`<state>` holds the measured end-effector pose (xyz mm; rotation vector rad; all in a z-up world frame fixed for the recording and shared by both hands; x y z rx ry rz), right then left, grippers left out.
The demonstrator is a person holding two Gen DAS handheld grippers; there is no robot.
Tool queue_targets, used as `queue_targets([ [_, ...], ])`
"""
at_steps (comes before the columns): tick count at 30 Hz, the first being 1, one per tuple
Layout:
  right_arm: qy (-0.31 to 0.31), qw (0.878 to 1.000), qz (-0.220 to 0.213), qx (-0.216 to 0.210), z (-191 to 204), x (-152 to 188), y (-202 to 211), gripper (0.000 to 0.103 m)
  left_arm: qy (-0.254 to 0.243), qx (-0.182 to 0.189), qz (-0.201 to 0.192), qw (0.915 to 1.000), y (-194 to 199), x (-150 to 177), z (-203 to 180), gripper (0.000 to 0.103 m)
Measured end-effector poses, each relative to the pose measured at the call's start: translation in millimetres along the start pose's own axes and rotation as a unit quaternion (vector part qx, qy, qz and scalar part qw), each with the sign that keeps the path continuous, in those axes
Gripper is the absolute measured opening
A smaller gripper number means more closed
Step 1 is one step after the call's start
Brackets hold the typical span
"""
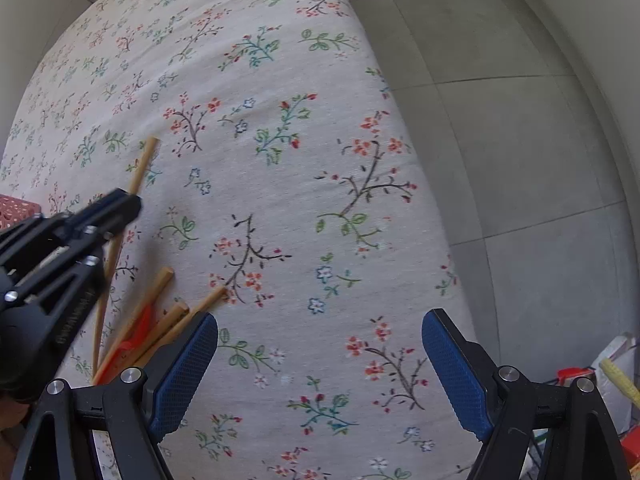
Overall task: Organize utensils
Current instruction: 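Move both open tools back toward the remaining chopsticks and spoons, then close the left tool on one wooden chopstick while the right tool grasps another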
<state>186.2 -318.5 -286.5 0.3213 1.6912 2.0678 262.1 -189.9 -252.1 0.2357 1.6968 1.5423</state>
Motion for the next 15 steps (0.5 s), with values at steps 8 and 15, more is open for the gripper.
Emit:
queue_targets([
  [8, 0.023, 1.000, 0.007, -0.017, 39, 5, -6, 0.088, 0.038, -0.022, -0.034, 0.9985, 42, 20, 38, 0.008],
  [15, 0.037, 0.998, 0.029, -0.033, 73, 9, -21, 0.071, 0.046, -0.036, -0.056, 0.9967, 67, 38, 58, 0.008],
])
Point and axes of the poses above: each gripper's, at about its wrist camera, not at the fingertips, and y roughly against the way its jaws point, z to its left, x to its underside, the point moved 4 cm from there along -y, roughly the way its jaws point, and after that the axes turned 7 degrees about -y, right-handed, at the moved point
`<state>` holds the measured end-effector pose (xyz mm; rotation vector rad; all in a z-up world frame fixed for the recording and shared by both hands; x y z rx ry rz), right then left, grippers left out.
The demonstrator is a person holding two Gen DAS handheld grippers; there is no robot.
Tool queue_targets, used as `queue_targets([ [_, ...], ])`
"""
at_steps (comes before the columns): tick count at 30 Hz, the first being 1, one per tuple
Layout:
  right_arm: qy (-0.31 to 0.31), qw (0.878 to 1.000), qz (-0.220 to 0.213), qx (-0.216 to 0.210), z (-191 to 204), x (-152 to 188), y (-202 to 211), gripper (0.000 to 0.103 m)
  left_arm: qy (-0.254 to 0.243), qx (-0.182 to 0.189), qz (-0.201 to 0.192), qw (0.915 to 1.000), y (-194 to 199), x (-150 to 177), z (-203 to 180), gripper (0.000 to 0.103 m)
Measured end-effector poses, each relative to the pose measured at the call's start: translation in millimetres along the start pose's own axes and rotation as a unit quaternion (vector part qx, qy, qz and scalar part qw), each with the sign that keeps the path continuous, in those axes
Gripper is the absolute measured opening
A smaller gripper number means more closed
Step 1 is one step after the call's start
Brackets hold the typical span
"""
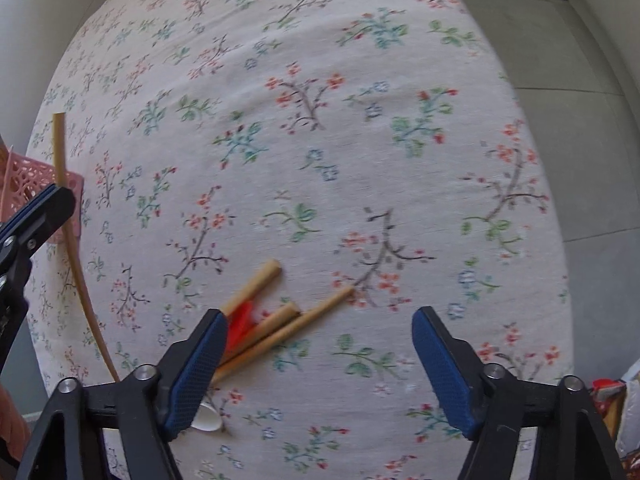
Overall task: Organize utensils
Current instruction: 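Close the left tool on one wooden chopstick while the right tool grasps another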
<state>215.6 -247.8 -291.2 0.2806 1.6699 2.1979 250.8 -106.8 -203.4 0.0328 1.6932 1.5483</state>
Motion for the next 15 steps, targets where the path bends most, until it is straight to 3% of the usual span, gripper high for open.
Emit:
queue_targets([
  [6, -0.009, 0.999, 0.034, -0.027, 20, 1, -22, 0.053, 0.002, -0.001, -0.012, 0.9999, 16, 13, 13, 0.008],
  [15, -0.043, 0.998, 0.043, -0.026, 38, -9, -47, 0.042, 0.024, 0.013, -0.014, 0.9995, 21, 25, 33, 0.008],
])
Point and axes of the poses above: each gripper's, at about its wrist camera, not at the fingertips, and y roughly against the way its jaws point, z to its left, x to its underside, the point moved 4 cm from there along -y, roughly the way its jaws point, and after that the axes turned 7 degrees about -y, right-handed, at the moved point
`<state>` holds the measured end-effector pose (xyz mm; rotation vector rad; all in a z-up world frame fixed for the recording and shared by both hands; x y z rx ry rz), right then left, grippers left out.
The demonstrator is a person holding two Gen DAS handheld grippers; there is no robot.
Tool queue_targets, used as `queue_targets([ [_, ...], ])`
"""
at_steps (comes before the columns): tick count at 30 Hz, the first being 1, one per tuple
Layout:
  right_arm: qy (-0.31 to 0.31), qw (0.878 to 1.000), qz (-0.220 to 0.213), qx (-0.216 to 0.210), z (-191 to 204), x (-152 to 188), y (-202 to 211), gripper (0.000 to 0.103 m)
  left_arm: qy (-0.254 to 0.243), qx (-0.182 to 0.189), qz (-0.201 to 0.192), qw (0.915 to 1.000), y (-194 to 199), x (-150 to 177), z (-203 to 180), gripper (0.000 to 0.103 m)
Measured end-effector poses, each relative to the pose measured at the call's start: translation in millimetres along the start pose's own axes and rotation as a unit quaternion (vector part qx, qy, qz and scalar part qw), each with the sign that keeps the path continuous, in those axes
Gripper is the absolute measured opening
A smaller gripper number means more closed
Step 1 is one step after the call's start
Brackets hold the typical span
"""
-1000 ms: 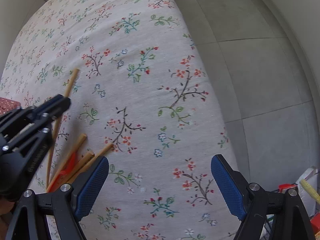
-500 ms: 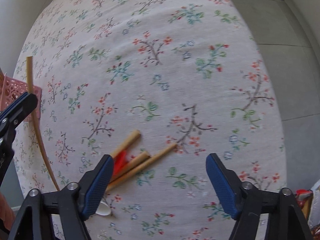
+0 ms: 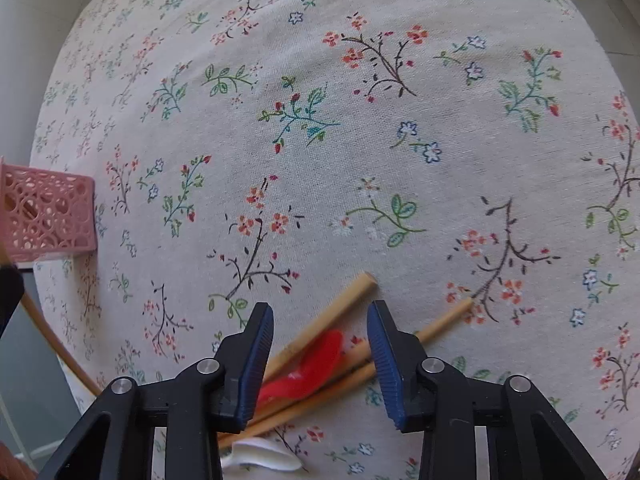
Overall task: Organize utensils
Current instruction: 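Close the left tool on one wooden chopstick while the right tool grasps another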
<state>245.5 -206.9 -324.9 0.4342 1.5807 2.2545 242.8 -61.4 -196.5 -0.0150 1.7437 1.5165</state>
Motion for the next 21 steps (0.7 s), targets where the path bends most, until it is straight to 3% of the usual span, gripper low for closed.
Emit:
queue_targets([
  [4, 0.012, 0.999, -0.022, 0.021, 14, -4, -3, 0.037, 0.005, 0.000, 0.001, 1.0000, 1, 3, 8, 0.008],
  [6, 0.016, 0.999, -0.033, 0.035, 22, -6, -5, 0.030, 0.009, -0.001, -0.001, 1.0000, 2, 3, 12, 0.008],
  [12, -0.019, 0.997, -0.059, 0.040, 29, -15, -9, 0.019, 0.021, -0.002, -0.005, 0.9998, 5, 4, 20, 0.008],
  [21, -0.032, 0.995, -0.079, 0.049, 37, -24, -12, 0.019, 0.039, -0.013, -0.009, 0.9991, 7, 7, 29, 0.008],
])
Point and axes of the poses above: each gripper's, at about its wrist camera, not at the fingertips, and y roughly against the way its jaws point, z to its left, x to its underside, the point moved 4 cm from there along -y, roughly the way its jaws point, and after that the axes turned 7 degrees about -y, right-handed, at the moved point
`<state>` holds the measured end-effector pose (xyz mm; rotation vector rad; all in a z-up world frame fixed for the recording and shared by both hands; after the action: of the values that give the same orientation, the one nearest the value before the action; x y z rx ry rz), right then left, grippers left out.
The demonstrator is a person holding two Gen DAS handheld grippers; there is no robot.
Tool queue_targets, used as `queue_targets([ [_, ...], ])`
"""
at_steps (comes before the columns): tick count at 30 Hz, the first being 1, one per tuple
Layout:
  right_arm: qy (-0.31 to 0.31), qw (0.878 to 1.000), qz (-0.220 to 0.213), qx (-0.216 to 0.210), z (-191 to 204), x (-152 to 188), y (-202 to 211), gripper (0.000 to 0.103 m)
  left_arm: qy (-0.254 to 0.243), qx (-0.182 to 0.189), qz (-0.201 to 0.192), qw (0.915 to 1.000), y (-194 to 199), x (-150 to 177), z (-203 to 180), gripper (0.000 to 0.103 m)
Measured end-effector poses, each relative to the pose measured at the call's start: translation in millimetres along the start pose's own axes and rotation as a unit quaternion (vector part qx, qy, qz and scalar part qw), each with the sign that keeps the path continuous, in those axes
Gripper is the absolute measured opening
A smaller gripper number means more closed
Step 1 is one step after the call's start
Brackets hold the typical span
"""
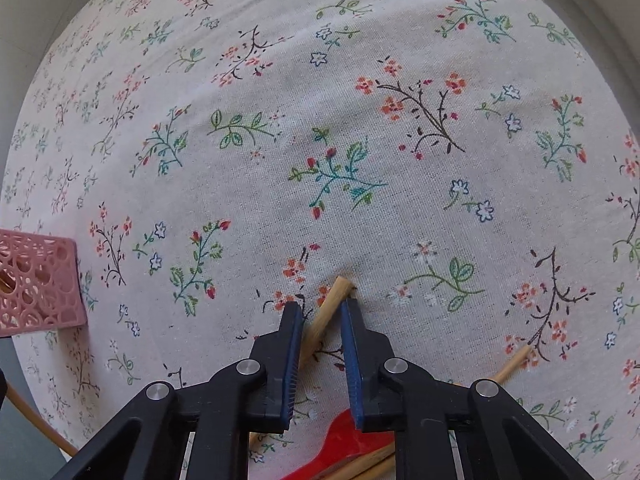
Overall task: Organize utensils
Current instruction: 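Close the left tool on one wooden chopstick while the right tool grasps another, then lift the held chopsticks and carry both tools over the pink mesh holder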
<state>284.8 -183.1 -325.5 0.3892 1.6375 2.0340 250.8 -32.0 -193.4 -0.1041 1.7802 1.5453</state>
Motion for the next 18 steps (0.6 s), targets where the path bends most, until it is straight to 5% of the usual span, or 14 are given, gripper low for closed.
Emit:
queue_targets([
  [10, -0.060, 0.995, -0.002, -0.082, -15, -14, 3, 0.010, 0.005, -0.019, -0.033, 0.9992, 17, -5, 8, 0.008],
  [18, -0.018, 0.989, -0.059, -0.134, -1, -5, 61, 0.008, 0.027, -0.046, -0.095, 0.9940, 54, -13, 16, 0.008],
])
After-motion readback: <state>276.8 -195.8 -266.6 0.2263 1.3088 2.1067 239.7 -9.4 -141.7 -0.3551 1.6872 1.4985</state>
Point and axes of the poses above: each gripper's, at about its wrist camera, not at the fingertips, and y roughly against the way its jaws point, z to its left, x to its underside, the point moved 4 cm from there along -y, roughly the way its jaws point, and after that the axes turned 7 degrees about -y, right-handed, at the moved point
